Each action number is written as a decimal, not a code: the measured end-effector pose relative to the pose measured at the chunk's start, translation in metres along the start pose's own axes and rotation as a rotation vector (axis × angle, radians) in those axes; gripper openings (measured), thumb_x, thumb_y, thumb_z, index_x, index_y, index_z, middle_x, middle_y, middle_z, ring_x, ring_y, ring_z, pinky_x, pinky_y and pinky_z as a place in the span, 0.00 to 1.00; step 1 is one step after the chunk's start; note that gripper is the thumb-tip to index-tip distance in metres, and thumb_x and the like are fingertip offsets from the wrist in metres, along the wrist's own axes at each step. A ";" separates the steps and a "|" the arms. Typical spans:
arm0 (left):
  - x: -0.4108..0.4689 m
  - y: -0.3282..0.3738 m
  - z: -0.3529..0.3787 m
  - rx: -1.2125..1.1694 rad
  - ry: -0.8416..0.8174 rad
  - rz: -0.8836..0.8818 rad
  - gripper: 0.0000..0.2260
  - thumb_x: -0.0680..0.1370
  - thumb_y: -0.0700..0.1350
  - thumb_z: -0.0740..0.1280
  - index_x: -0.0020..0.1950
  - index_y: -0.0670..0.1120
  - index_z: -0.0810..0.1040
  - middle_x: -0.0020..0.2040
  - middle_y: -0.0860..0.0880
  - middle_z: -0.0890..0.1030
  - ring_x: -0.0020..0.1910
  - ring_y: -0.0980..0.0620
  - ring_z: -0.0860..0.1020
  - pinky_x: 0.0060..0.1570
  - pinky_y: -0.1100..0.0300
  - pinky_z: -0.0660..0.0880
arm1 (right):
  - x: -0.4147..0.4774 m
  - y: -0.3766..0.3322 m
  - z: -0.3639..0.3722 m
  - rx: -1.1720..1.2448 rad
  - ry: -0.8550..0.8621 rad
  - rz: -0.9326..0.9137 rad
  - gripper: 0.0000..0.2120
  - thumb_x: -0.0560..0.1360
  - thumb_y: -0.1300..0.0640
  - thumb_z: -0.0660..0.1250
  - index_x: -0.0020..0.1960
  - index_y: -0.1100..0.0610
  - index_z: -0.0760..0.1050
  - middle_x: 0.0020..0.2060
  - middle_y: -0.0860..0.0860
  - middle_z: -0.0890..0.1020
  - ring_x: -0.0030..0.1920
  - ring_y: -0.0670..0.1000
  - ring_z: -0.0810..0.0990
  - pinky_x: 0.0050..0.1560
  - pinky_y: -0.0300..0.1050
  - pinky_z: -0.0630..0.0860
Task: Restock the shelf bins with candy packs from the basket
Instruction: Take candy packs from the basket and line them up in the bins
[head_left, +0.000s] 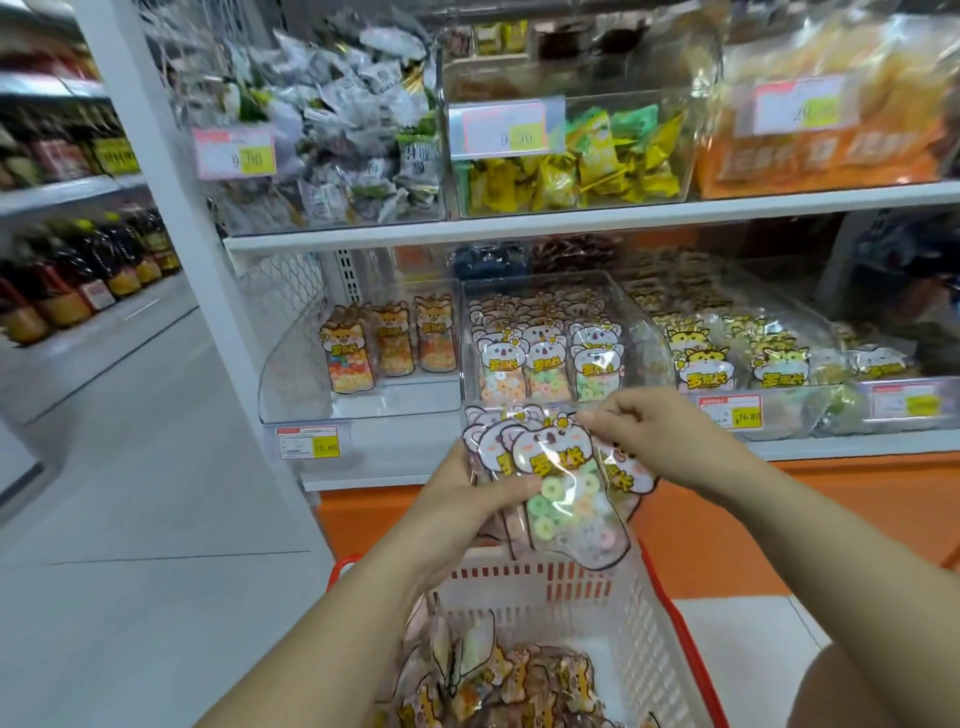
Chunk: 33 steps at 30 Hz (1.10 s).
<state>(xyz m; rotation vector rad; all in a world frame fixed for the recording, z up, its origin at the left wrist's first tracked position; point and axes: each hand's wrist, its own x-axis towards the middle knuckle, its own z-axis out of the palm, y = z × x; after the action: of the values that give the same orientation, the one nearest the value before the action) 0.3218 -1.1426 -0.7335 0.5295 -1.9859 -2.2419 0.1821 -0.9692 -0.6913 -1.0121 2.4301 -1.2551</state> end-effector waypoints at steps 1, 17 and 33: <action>0.002 0.004 -0.007 -0.009 0.000 0.020 0.16 0.76 0.34 0.71 0.61 0.45 0.73 0.37 0.48 0.85 0.30 0.51 0.82 0.26 0.62 0.75 | 0.006 -0.004 -0.003 0.017 -0.001 0.001 0.22 0.76 0.46 0.70 0.33 0.58 0.67 0.23 0.44 0.66 0.23 0.44 0.62 0.28 0.35 0.63; 0.005 0.055 -0.201 -0.108 0.441 0.168 0.26 0.74 0.44 0.75 0.68 0.36 0.72 0.50 0.34 0.84 0.50 0.38 0.85 0.50 0.43 0.82 | 0.203 -0.113 0.132 -0.605 0.104 -0.223 0.06 0.79 0.63 0.59 0.53 0.55 0.72 0.49 0.59 0.82 0.47 0.62 0.80 0.47 0.55 0.79; 0.086 0.055 -0.223 0.567 0.530 0.354 0.32 0.74 0.40 0.72 0.73 0.60 0.64 0.62 0.61 0.78 0.61 0.59 0.77 0.64 0.59 0.73 | 0.350 -0.076 0.216 -0.996 0.089 -0.098 0.10 0.79 0.58 0.59 0.51 0.54 0.80 0.50 0.55 0.78 0.47 0.54 0.79 0.39 0.39 0.70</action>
<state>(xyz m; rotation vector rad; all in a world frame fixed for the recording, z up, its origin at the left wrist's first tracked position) 0.3044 -1.3866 -0.7157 0.6642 -2.1670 -1.1662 0.0646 -1.3691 -0.7254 -1.2846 3.1323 0.0020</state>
